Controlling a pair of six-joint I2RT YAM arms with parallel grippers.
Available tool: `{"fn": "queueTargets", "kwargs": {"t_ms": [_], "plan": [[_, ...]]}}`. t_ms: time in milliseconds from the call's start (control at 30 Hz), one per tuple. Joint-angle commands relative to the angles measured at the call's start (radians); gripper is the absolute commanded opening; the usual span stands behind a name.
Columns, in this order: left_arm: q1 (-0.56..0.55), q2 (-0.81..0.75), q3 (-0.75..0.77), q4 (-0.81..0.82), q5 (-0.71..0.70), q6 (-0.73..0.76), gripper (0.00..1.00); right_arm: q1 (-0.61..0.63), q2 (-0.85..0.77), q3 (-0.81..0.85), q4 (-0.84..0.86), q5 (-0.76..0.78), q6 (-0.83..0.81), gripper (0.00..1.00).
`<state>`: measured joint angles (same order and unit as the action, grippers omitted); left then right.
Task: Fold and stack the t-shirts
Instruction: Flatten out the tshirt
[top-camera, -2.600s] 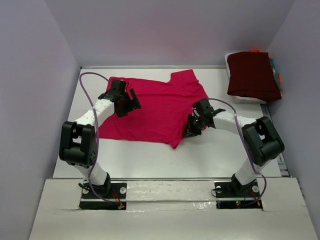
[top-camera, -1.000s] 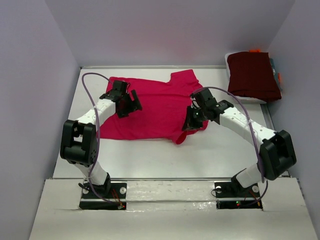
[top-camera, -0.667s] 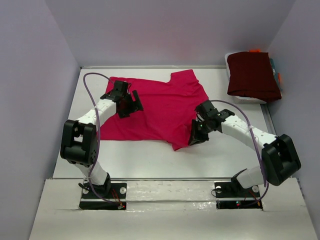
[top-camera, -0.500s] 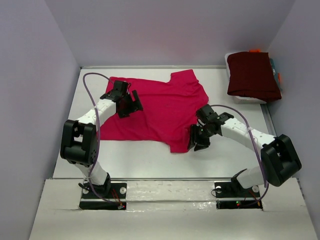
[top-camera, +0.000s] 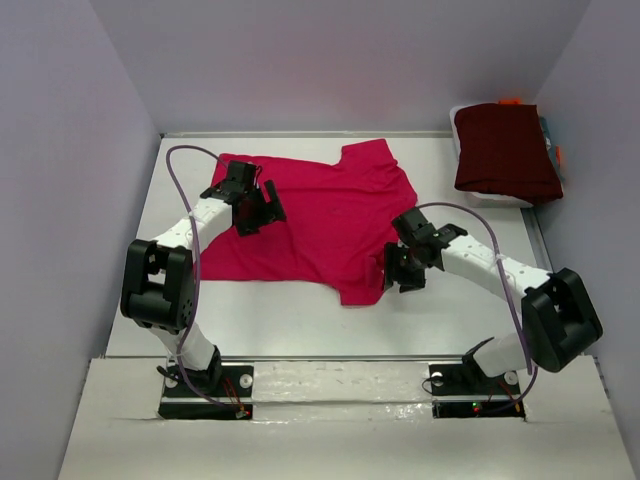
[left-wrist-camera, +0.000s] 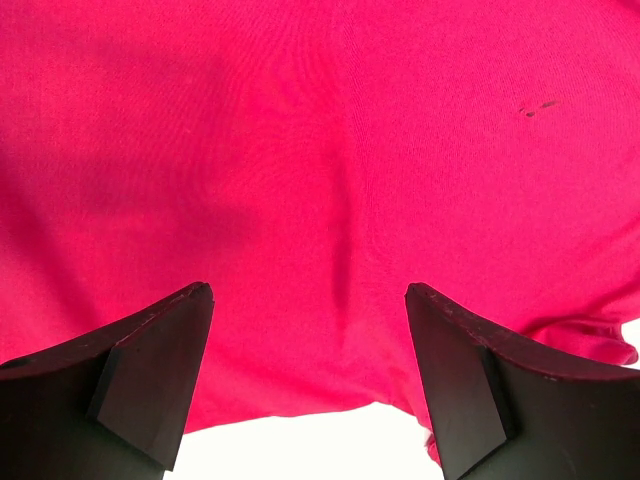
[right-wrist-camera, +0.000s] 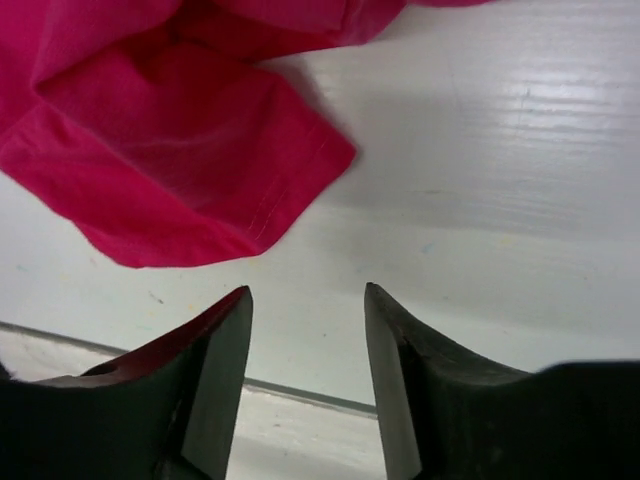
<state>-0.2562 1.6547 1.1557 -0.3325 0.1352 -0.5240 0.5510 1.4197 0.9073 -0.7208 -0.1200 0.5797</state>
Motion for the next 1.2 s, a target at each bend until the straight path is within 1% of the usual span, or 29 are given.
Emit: {"fn": "queueTargets", "kwargs": {"t_ms": [0,67,133,367,533,733,867,967,1033,1067,1133,1167], "plan": [[-0.005,-0.009,0.007,0.000,0.009,0.016,0.90,0.007,0.034,0.007,0.087,0.115,-0.009,0.46],[-0.005,-0.012,0.006,-0.002,0.007,0.016,0.90,0.007,0.073,0.019,0.124,0.169,-0.001,0.34],[-0.005,-0.013,0.004,-0.003,0.007,0.018,0.90,0.007,0.125,0.037,0.144,0.178,0.000,0.31],[-0.005,-0.018,0.004,-0.005,0.004,0.018,0.90,0.007,0.220,0.085,0.201,0.181,-0.017,0.31],[-0.005,-0.013,0.002,-0.003,0.004,0.018,0.90,0.007,0.236,0.105,0.205,0.200,-0.027,0.32],[-0.005,-0.009,0.004,-0.003,0.001,0.018,0.90,0.007,0.209,0.125,0.176,0.227,-0.035,0.34],[-0.005,-0.004,0.004,-0.003,0.004,0.016,0.90,0.007,0.219,0.111,0.193,0.232,-0.041,0.33],[-0.005,-0.006,0.001,-0.003,0.004,0.016,0.90,0.007,0.240,0.099,0.215,0.208,-0.038,0.31],[-0.005,-0.006,-0.001,-0.003,0.003,0.018,0.90,0.007,0.248,0.093,0.231,0.192,-0.034,0.26],[-0.005,-0.007,-0.001,-0.003,0.003,0.018,0.90,0.007,0.251,0.088,0.239,0.184,-0.034,0.22],[-0.005,-0.006,-0.001,-0.003,0.003,0.018,0.90,0.007,0.252,0.073,0.251,0.183,-0.032,0.17],[-0.005,-0.006,-0.001,-0.003,0.003,0.018,0.90,0.007,0.254,0.070,0.253,0.183,-0.032,0.12]]}}
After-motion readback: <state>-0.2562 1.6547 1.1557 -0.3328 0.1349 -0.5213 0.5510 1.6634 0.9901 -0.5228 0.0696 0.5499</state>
